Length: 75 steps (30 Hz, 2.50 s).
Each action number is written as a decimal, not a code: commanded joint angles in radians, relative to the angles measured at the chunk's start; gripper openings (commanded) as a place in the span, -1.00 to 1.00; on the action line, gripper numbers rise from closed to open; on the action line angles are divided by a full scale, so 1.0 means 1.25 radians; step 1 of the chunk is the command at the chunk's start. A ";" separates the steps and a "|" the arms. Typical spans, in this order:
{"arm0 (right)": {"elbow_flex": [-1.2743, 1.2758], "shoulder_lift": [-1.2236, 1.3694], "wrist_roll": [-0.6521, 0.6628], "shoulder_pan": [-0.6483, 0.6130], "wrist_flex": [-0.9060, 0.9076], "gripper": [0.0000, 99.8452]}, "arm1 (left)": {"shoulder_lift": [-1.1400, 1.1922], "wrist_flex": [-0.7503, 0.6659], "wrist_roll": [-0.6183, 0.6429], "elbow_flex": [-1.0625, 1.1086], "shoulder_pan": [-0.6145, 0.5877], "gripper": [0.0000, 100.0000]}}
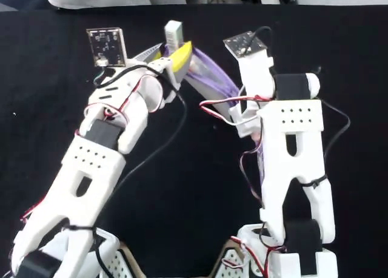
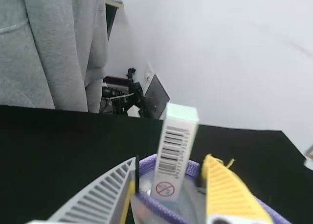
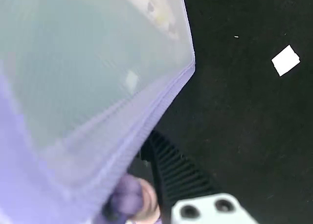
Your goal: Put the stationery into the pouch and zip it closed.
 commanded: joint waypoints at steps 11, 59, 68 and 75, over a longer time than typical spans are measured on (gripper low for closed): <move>-0.008 -0.024 0.001 0.001 -0.009 -0.98 | -0.150 0.129 0.002 -0.084 -0.047 -0.48; -0.047 -0.019 -0.060 0.001 -0.025 -0.98 | 0.093 1.015 -0.859 -0.055 -0.047 -0.50; -0.047 -0.019 -0.060 0.002 -0.025 -0.98 | 0.093 0.989 -1.247 0.087 -0.040 -0.50; -0.047 -0.019 -0.060 0.002 -0.025 -0.98 | 0.097 0.790 -1.288 0.208 -0.045 -0.50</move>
